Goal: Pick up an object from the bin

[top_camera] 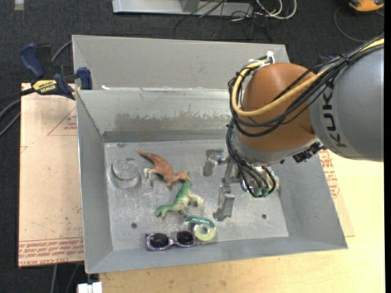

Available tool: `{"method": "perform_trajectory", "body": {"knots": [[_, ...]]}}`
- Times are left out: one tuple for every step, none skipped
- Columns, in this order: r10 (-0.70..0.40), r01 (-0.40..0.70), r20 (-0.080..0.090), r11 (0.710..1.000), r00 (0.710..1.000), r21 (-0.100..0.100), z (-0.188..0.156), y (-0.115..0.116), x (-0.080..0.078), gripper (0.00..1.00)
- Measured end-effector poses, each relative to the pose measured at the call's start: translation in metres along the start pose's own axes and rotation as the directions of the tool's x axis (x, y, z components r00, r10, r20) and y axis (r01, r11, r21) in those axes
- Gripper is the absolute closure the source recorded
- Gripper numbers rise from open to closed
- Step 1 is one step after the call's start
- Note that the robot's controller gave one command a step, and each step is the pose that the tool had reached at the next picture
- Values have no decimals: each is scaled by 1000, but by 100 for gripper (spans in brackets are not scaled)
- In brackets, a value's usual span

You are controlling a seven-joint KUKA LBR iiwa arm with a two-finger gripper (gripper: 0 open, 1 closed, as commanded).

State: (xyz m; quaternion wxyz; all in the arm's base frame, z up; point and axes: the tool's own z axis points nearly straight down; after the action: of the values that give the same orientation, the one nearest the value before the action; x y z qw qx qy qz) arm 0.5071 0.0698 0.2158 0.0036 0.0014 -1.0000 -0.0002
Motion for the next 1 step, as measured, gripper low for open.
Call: {"method": "perform_trajectory", "body": {"knots": [[3,-3,8,1000,1000,-1,-4,-1,-2,0]]}}
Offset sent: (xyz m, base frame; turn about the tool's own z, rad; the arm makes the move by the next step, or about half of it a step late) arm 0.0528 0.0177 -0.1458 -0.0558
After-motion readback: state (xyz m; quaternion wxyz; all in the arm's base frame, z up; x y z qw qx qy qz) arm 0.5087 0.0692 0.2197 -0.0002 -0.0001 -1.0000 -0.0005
